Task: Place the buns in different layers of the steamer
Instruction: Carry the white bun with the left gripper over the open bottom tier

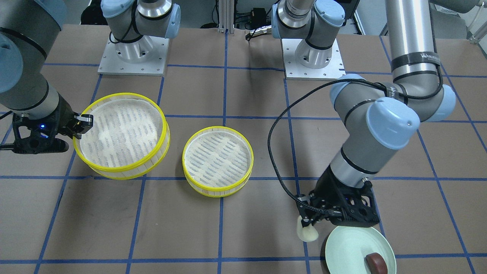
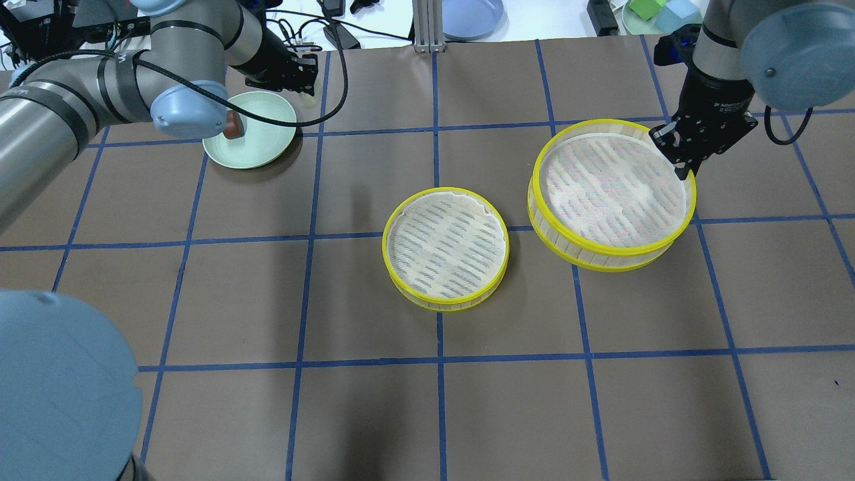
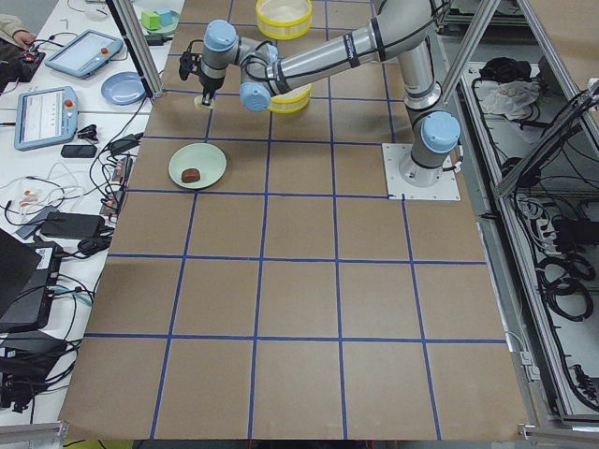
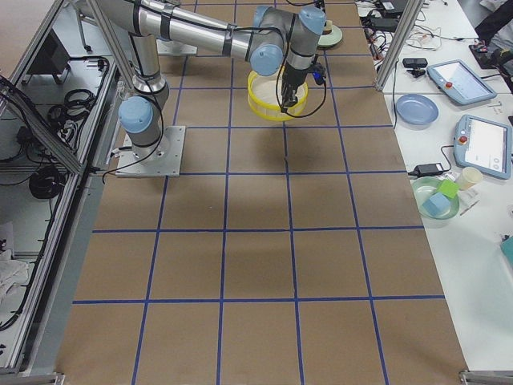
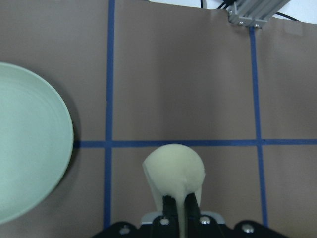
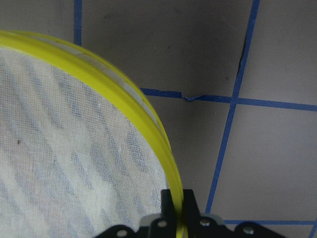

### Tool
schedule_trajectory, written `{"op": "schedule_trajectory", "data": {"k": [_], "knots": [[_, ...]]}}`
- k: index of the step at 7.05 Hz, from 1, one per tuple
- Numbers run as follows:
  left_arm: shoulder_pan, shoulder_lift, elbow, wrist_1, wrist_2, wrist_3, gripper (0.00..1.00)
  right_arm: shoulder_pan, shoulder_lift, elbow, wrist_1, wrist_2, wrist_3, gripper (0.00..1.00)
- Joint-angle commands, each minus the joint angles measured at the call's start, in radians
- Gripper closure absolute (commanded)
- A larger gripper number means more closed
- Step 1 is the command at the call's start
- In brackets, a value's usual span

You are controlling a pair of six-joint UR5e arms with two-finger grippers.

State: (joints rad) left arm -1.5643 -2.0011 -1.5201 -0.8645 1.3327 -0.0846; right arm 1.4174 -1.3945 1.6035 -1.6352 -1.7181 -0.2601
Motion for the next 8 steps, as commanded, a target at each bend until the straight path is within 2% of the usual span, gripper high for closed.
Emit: {"op": "schedule_trajectory", "data": {"k": [1,2,4,7,8], "knots": [[-0.084,0.065,-0.087,-0.068,-0.024,-0.246,1.0,0.0,0.0,0.001,0.002,0.0,0.001,1.0],[-0.136,0.074,-0.104,-0.105,-0.021,-0.361,1.0,0.0,0.0,0.001,0.002,0.0,0.001,1.0],[-0.253,0.073,-0.109,-0.145,-0.021,-0.431,1.0,0.0,0.0,0.003,0.0,0.0,0.001,1.0],[-0.362,0.065,-0.193,-0.148,0.0,-0.488,1.0,0.015,-0.001,0.013,0.002,0.028,0.045,1.0],[-0.367,0.065,-0.199,-0.169,0.002,-0.488,0.6,0.015,-0.003,0.013,0.002,0.028,0.045,1.0]]}}
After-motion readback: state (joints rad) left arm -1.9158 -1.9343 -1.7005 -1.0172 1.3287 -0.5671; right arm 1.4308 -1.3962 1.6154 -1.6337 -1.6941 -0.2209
